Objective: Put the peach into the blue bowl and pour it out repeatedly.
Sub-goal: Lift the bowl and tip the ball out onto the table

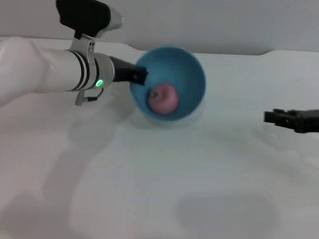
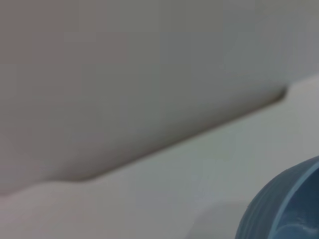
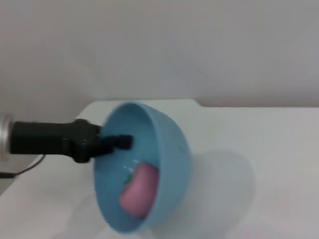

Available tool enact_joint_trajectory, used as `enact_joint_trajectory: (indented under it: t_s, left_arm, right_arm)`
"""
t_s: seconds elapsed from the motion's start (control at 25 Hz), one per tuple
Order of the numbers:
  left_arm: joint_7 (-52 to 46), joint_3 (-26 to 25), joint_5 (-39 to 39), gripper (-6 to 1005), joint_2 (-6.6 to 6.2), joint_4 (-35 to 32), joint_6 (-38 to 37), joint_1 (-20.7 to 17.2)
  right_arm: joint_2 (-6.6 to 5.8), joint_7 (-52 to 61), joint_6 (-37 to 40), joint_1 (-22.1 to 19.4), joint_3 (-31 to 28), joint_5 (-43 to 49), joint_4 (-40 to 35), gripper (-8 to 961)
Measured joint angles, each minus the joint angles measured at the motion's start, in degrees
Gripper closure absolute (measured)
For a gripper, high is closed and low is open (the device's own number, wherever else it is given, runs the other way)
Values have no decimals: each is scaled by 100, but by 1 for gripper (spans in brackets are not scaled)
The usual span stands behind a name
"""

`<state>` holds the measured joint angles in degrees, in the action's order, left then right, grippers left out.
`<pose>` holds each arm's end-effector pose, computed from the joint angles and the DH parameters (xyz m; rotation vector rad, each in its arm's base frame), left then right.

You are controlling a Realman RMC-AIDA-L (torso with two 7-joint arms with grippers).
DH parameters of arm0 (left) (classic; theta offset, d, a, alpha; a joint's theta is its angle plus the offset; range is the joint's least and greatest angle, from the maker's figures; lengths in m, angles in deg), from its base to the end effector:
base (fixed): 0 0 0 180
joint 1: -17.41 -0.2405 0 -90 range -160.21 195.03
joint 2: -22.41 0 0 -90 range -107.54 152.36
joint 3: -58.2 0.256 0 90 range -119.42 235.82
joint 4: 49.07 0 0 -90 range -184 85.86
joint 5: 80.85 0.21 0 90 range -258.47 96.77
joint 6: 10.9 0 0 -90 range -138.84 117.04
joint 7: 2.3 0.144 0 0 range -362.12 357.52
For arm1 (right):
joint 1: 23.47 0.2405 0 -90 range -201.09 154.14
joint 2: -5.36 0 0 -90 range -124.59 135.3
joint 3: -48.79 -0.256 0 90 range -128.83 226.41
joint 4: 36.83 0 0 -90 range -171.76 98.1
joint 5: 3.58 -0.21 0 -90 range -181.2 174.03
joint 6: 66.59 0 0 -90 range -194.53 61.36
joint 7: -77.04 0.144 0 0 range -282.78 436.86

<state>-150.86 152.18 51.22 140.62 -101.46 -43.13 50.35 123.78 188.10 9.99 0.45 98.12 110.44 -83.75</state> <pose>-0.2169 0.4109 -0.0598 -2.2453 -0.9186 -0.0839 0.2936 0.3367 0.0140 -2.4201 1.2613 0.5374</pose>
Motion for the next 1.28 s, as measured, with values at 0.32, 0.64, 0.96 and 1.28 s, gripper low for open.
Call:
enact_joint_trajectory:
  t_s: [0.32,0.64,0.96,1.28]
  left_arm:
    - [426,1409,43,1001,-2,-161,2224,-397]
    - [1832,3112,46,1000,30,-116,5342,-893]
    - [3905,4657,11,1000,81,508,7394,-958]
    - [4650,5087,-17,1001,88,553,8057,-1071]
  right_arm:
    - [16,2,102,-404,-529,-12,156,574]
    - [-5,-19,156,-496,-686,-13,305,574]
    - [-4,-38,117,-494,-689,22,306,573]
    - [-4,-55,106,-479,-689,34,306,572]
